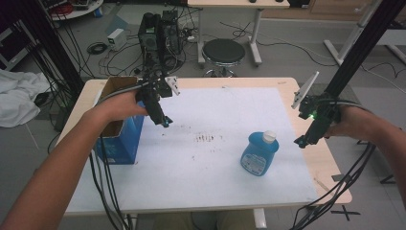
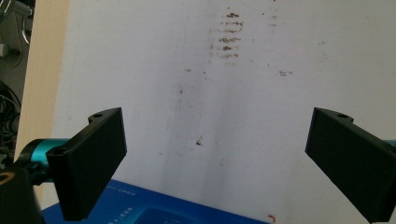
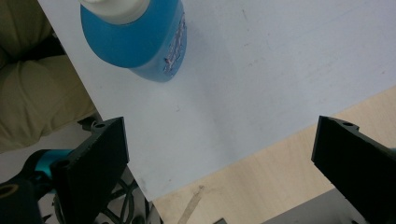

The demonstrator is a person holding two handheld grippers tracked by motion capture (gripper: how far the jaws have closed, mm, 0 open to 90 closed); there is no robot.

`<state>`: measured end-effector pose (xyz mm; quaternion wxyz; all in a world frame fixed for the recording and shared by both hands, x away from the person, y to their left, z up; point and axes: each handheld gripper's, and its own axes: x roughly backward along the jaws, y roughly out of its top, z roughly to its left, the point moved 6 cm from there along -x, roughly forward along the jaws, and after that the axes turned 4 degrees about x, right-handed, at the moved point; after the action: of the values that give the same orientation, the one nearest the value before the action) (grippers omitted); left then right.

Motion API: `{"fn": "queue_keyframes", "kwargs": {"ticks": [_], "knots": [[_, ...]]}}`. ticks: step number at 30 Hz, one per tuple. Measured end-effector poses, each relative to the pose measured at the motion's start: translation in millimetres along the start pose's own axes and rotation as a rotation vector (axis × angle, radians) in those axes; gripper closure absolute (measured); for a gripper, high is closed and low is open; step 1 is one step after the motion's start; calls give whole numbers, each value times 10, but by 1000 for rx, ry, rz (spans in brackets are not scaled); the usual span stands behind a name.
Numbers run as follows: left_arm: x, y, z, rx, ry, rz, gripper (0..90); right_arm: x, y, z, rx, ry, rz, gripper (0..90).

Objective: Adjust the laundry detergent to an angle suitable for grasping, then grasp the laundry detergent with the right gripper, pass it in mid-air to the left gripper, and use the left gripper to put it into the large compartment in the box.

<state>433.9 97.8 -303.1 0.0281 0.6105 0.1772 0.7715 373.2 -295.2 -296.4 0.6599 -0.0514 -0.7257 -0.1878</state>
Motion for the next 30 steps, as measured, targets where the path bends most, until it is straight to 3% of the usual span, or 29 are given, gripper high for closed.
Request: {"fn": "queue_keyframes", "kwargs": {"ticks": [7, 10, 12, 13, 14, 16, 17, 18, 30], "knots": [[31, -3, -35, 11, 12, -10, 52, 11, 15, 38, 7, -2, 7, 29], [53, -12, -25, -5, 11, 2, 52, 20, 11, 45, 16, -1, 9, 28], [27, -7, -56, 29, 6, -21, 52, 37, 4, 37, 4, -4, 6, 28], [48, -18, -43, 2, 7, 6, 52, 38, 7, 34, 7, -4, 2, 28], [33, -9, -64, 26, 7, -20, 52, 38, 10, 38, 11, -5, 3, 28], [54, -19, -53, 2, 10, -1, 52, 35, 14, 51, 15, -4, 3, 29], [45, -11, -75, 23, 8, -17, 52, 32, 14, 61, 6, -6, 5, 29], [64, -21, -61, -5, 12, 4, 52, 31, 11, 65, 7, -7, 6, 28], [44, -69, -149, 4, 10, 1, 52, -9, -14, 135, 7, -9, -4, 29]]}}
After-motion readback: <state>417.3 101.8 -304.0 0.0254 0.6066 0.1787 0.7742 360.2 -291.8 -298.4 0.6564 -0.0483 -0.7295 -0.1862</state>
